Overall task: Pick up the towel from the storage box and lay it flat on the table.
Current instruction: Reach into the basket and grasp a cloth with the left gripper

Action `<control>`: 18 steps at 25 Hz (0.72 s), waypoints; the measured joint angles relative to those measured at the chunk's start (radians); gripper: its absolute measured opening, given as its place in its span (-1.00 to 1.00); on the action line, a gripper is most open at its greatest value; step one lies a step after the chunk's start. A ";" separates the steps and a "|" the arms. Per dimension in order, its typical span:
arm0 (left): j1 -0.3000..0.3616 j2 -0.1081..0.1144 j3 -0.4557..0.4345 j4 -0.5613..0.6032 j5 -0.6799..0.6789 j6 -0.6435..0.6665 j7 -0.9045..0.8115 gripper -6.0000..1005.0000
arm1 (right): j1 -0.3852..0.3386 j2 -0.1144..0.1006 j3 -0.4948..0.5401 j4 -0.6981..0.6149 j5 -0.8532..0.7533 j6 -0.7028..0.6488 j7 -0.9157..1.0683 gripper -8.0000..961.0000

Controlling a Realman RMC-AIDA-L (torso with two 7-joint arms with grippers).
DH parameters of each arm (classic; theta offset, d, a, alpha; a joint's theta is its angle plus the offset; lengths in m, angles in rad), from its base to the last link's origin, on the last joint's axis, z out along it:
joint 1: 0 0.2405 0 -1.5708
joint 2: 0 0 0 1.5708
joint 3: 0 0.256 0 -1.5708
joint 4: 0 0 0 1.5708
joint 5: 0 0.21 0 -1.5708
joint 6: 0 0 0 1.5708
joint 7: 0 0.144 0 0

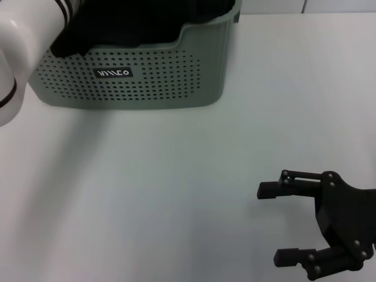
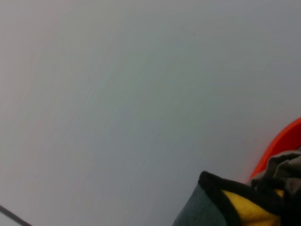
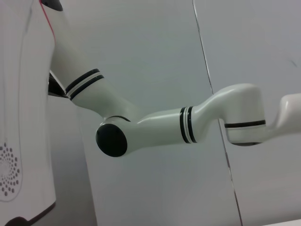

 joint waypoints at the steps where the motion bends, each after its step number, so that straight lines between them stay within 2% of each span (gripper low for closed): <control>1: 0.000 0.000 0.000 0.000 0.003 -0.002 0.000 -0.22 | -0.001 0.000 0.000 0.000 0.000 -0.001 0.000 0.72; 3: -0.001 -0.001 0.003 -0.001 0.022 -0.011 -0.001 -0.36 | -0.002 0.000 0.000 0.000 0.001 -0.001 0.000 0.72; 12: 0.001 -0.002 0.062 0.014 0.050 -0.112 -0.021 -0.79 | 0.001 0.000 0.000 0.017 0.002 -0.002 -0.015 0.72; 16: 0.016 0.000 0.066 0.047 0.101 -0.110 -0.129 -0.99 | 0.001 0.000 0.003 0.019 0.002 -0.003 -0.016 0.72; 18: 0.035 0.002 0.069 0.075 0.154 -0.105 -0.206 -0.97 | 0.000 0.000 0.005 0.020 0.002 -0.004 -0.016 0.72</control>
